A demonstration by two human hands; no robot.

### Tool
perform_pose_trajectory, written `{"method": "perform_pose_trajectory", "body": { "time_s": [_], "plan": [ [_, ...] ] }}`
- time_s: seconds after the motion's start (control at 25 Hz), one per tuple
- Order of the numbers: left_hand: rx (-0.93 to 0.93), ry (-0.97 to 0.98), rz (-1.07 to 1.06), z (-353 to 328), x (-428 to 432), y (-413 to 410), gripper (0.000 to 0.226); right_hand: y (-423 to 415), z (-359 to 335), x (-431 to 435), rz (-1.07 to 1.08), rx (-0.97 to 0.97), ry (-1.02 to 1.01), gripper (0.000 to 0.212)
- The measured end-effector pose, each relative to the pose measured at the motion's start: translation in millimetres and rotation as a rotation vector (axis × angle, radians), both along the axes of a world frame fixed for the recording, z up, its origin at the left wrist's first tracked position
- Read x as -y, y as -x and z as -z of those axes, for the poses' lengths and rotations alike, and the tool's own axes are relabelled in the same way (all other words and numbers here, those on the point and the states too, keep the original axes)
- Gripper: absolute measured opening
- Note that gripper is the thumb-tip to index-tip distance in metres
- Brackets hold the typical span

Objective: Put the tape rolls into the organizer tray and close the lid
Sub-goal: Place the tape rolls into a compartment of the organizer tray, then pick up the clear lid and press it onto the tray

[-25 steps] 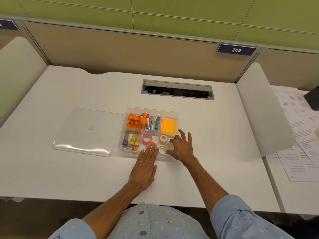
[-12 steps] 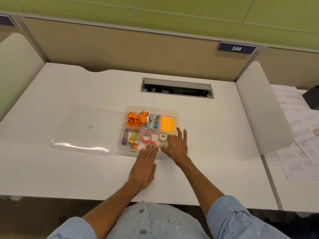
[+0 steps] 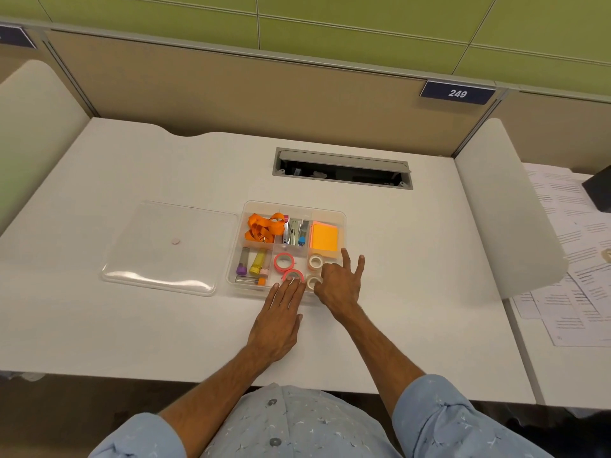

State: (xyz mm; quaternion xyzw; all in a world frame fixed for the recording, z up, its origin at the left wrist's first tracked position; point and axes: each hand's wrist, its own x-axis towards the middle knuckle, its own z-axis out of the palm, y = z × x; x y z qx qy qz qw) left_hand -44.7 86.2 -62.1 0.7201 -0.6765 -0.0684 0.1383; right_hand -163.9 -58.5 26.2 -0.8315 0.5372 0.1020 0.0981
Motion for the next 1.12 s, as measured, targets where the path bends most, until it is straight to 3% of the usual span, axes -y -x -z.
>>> {"method": "perform_pose_trajectory", "body": {
  "time_s": [0.64, 0.96, 1.12],
  "plan": [
    [0.01, 0.051, 0.008, -0.4, -1.6, -0.9, 0.068, 3.0, 10.5, -0.5, 0.017, 0.111, -0.012, 0.026],
    [-0.094, 0.163, 0.005, -8.0, -0.4, -0.4, 0.067, 4.6, 12.1, 3.6, 0.091, 0.405, 0.205, 0.018],
    [-0.159, 0.204, -0.067, -21.3, -0.7, -22.8, 0.068, -16.5, 9.8, 0.3, 0.043, 0.537, 0.283, 0.032]
  ]
}}
